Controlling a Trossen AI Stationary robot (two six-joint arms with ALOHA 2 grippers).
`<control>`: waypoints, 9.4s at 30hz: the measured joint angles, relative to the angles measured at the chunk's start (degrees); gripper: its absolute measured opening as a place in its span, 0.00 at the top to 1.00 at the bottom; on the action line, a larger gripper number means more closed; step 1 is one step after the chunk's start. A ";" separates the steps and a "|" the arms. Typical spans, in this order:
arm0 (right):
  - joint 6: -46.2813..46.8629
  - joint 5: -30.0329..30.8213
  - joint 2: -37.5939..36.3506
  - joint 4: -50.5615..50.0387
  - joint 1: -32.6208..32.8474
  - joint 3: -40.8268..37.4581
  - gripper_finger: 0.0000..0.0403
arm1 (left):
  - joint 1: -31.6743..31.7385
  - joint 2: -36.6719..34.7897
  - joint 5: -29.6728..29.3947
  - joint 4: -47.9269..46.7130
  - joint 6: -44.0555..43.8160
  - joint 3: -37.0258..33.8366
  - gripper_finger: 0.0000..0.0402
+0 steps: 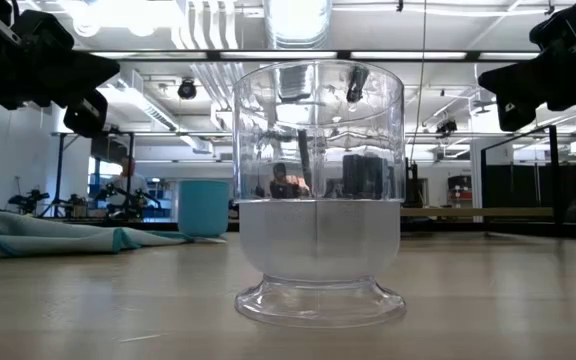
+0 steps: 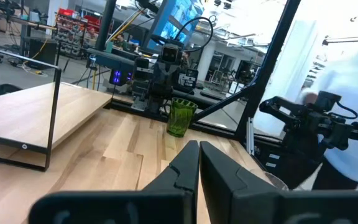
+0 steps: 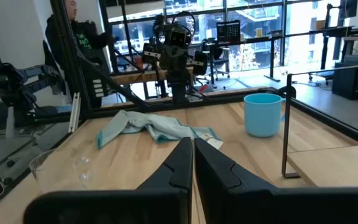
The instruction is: Stack small to large cups/mugs on shelf
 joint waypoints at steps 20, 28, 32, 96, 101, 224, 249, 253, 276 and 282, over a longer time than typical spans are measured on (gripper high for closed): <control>-22.50 2.99 -0.01 0.04 0.00 0.00 0.98 | -0.02 0.00 -0.02 0.00 0.00 0.00 1.00; -36.73 3.04 0.00 0.35 0.00 0.00 0.98 | 0.00 0.00 -0.09 0.00 0.03 0.00 1.00; -14.96 3.04 0.00 0.18 0.00 0.00 0.98 | -0.02 0.00 -2.77 0.00 0.16 0.00 1.00; 17.48 -3.01 54.09 -70.50 0.13 86.67 0.98 | -0.51 63.53 9.71 -42.23 -1.56 76.30 1.00; 16.08 -3.02 54.55 -70.32 0.13 86.31 0.98 | -0.61 68.30 14.56 -43.36 -3.64 76.15 1.00; 15.87 3.03 54.69 -72.41 0.13 81.68 0.98 | -13.25 104.44 -3.41 -57.61 -8.24 91.94 1.00; 16.09 8.48 54.69 -72.31 0.11 80.94 0.98 | 22.86 106.27 -4.69 -55.03 23.11 121.44 1.00; 16.54 9.06 54.69 -71.98 0.11 80.09 0.98 | 25.04 108.28 -1.03 -53.24 26.19 121.49 1.00; 17.62 11.07 54.70 -63.18 0.10 72.66 0.98 | 25.74 119.45 5.56 -56.08 31.50 126.96 1.00; 17.63 12.04 54.71 -62.77 0.09 72.50 0.98 | 24.13 119.54 5.35 -55.57 31.50 126.89 1.00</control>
